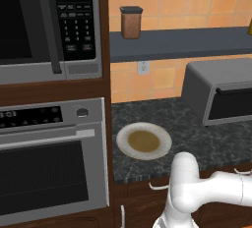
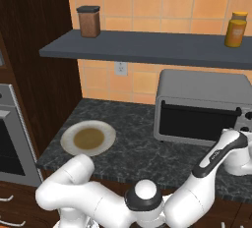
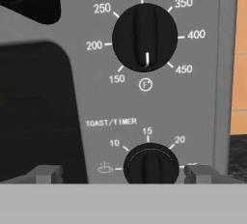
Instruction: Pick up the kebab skewer and baguette bread, and place them inside the toaster oven. Close the toaster oven door and start by setting the timer.
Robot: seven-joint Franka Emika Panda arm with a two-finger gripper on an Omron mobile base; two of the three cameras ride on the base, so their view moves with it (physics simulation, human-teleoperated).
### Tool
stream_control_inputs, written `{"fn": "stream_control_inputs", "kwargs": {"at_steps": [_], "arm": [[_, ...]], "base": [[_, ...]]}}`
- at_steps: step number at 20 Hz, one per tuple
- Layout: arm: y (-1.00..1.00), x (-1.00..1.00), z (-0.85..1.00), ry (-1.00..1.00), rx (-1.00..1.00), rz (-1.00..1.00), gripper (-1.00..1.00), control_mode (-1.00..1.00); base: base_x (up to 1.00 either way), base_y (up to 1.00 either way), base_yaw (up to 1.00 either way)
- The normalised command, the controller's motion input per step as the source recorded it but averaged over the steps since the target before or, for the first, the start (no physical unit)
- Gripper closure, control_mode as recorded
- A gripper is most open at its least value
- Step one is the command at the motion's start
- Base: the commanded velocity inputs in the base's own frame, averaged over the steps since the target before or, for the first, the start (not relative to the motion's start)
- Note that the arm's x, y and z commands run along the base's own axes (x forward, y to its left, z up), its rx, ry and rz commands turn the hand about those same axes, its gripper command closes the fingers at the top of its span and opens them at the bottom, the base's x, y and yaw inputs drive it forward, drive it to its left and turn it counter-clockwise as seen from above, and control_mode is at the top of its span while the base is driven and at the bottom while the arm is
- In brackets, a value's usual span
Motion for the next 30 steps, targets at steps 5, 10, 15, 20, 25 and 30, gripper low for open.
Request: {"fn": "stream_control_inputs", "kwargs": {"at_steps": [5,10,15,20,25,30], "arm": [[-0.02,0.00,0.00,0.00,0.00,0.00,-1.00,-1.00],[-0.11,0.00,0.00,0.00,0.00,0.00,-1.00,-1.00],[-0.09,0.00,0.00,0.00,0.00,0.00,-1.00,-1.00],[-0.04,0.03,0.00,0.00,0.00,0.00,-1.00,-1.00],[-0.01,0.02,0.00,0.00,0.00,0.00,-1.00,-1.00],[0.00,0.03,0.00,0.00,0.00,0.00,-1.00,-1.00]], "base": [[0.00,0.00,0.00],[0.00,0.00,0.00],[0.00,0.00,0.00],[0.00,0.00,0.00],[0.00,0.00,0.00],[0.00,0.00,0.00]]}}
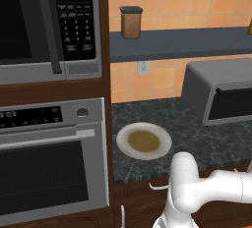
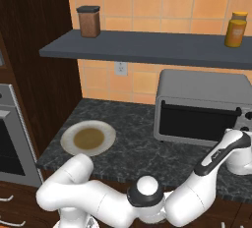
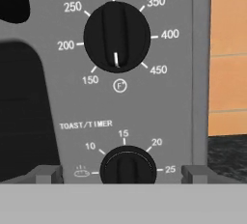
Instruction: Pick up the kebab skewer and baguette bread, and place them inside the toaster oven. Close the toaster oven door and start by setting the timer.
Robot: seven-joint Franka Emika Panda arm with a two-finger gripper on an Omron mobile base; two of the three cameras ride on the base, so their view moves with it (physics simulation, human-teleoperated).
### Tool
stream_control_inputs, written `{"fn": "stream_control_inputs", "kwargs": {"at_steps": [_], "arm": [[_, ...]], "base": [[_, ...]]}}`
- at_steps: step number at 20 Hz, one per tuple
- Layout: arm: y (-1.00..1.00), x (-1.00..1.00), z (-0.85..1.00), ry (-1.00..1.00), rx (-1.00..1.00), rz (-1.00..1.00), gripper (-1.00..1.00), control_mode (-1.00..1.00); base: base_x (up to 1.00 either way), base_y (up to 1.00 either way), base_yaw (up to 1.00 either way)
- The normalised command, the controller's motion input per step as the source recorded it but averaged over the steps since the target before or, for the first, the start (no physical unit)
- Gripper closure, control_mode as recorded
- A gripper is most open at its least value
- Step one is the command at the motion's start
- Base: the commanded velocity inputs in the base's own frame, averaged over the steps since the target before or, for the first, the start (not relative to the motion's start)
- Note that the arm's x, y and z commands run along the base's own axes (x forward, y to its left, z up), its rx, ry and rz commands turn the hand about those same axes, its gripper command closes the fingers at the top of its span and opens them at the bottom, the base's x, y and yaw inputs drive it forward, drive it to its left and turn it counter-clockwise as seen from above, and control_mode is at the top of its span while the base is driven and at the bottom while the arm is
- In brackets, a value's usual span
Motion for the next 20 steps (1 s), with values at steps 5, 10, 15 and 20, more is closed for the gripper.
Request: {"fn": "stream_control_inputs", "kwargs": {"at_steps": [5,10,15,20], "arm": [[0.00,0.00,0.00,0.00,0.00,0.00,-1.00,-1.00],[0.00,0.00,0.00,0.00,0.00,0.00,-1.00,-1.00],[0.00,0.00,0.00,0.00,0.00,0.00,1.00,-1.00],[0.00,0.00,0.00,0.00,0.00,0.00,1.00,-1.00]], "base": [[0.00,0.00,0.00],[0.00,0.00,0.00],[0.00,0.00,0.00],[0.00,0.00,0.00]]}}
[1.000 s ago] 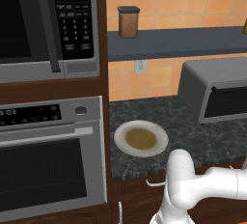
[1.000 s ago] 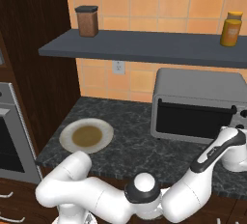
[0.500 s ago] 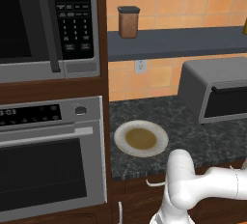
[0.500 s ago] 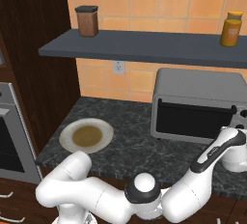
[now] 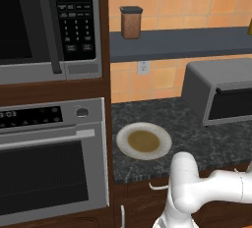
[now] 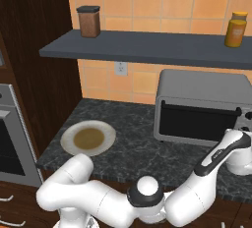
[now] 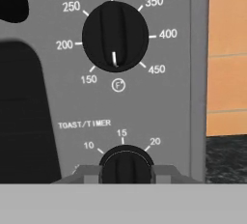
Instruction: Pick up the kebab skewer and baguette bread, and place them inside the toaster oven. Close the toaster oven door and start by setting the timer.
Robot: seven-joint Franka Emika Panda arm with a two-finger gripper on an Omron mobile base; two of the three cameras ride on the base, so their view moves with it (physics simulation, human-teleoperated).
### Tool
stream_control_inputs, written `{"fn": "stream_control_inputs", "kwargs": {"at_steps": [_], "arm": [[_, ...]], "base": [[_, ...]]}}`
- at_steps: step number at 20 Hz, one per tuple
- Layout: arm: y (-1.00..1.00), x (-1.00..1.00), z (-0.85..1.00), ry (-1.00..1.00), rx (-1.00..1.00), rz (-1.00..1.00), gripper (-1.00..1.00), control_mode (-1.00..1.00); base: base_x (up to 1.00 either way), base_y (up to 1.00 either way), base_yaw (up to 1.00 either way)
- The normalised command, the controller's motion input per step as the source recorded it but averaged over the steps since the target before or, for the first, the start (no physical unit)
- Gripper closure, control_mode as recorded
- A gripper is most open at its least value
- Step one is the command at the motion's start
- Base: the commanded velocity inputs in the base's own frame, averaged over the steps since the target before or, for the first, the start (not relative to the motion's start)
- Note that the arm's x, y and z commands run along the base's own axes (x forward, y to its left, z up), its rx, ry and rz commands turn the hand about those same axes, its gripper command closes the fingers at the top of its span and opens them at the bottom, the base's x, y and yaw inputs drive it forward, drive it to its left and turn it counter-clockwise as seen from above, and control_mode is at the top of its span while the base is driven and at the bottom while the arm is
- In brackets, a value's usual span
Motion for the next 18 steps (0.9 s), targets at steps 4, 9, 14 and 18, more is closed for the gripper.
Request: {"fn": "stream_control_inputs", "kwargs": {"at_steps": [4,9,14,18], "arm": [[0.00,0.00,0.00,0.00,0.00,0.00,1.00,-1.00],[0.01,0.00,0.00,0.00,0.00,0.00,1.00,-1.00],[0.00,0.06,0.00,0.00,0.00,0.00,1.00,-1.00],[0.00,0.00,0.00,0.01,0.01,0.00,1.00,-1.00]], "base": [[0.00,0.00,0.00],[0.00,0.00,0.00],[0.00,0.00,0.00],[0.00,0.00,0.00]]}}
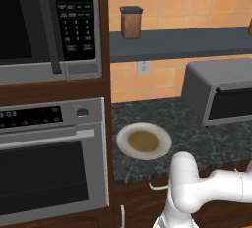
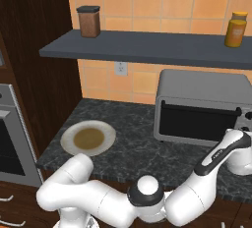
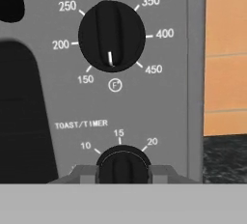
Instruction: Pick up the kebab skewer and baguette bread, and place them inside the toaster oven. Close the toaster oven door and start by setting the timer.
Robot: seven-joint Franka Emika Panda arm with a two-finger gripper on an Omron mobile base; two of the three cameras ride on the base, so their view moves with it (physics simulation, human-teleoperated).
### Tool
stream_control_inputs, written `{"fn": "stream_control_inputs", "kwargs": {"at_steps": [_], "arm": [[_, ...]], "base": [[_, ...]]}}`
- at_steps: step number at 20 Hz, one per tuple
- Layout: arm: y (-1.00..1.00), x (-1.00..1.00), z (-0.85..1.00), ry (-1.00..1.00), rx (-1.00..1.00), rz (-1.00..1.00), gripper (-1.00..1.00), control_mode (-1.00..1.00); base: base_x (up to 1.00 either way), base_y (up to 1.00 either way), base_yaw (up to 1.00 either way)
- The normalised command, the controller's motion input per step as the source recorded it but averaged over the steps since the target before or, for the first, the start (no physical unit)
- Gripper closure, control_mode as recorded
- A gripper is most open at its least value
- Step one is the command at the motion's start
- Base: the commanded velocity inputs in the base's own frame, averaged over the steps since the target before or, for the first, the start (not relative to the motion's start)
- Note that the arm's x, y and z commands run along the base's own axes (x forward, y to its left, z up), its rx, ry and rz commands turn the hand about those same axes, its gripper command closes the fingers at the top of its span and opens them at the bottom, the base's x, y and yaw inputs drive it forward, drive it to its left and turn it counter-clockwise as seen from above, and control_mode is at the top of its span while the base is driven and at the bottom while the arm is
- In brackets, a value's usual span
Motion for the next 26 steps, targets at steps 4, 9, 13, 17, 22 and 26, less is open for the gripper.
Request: {"fn": "stream_control_inputs", "kwargs": {"at_steps": [4,9,13,17,22,26], "arm": [[0.00,-0.05,0.00,0.00,0.03,0.00,1.00,-1.00],[0.00,-0.09,0.00,0.00,0.09,0.00,1.00,-1.00],[-0.03,-0.11,0.00,0.00,0.12,0.00,1.00,-1.00],[-0.05,-0.14,0.00,0.00,0.14,0.00,1.00,-1.00],[-0.05,-0.15,0.00,0.00,0.14,0.00,1.00,-1.00],[-0.02,-0.17,0.00,-0.02,0.13,0.00,1.00,-1.00]], "base": [[0.00,0.00,0.00],[0.00,0.00,0.00],[0.00,0.00,0.00],[0.00,0.00,0.00],[0.00,0.00,0.00],[0.00,0.00,0.00]]}}
